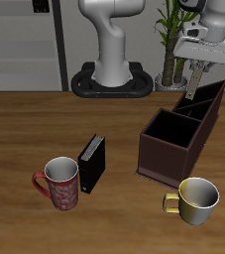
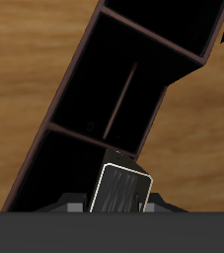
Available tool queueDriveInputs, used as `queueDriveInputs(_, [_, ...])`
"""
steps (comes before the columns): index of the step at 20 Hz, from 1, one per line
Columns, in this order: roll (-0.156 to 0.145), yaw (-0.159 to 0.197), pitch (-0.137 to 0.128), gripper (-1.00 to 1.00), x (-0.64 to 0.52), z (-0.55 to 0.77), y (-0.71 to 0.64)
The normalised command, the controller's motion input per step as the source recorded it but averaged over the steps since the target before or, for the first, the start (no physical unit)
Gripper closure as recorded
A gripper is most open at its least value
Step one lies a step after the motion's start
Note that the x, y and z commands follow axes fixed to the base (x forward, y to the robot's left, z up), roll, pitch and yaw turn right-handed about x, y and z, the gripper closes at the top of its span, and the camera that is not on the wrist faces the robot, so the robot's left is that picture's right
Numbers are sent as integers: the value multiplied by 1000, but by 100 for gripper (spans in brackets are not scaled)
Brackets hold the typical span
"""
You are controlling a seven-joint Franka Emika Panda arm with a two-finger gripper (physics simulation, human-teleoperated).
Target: Place the yellow book into the left desk caddy's left compartment
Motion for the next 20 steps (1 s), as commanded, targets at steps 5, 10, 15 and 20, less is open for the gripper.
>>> queueDriveInputs(5, [13,-10,25,100,39,-103,146])
queueDriveInputs(10, [38,5,28,100,27,-162,168])
queueDriveInputs(15, [16,-9,31,100,12,-153,118])
queueDriveInputs(20, [30,12,22,100,26,-246,160])
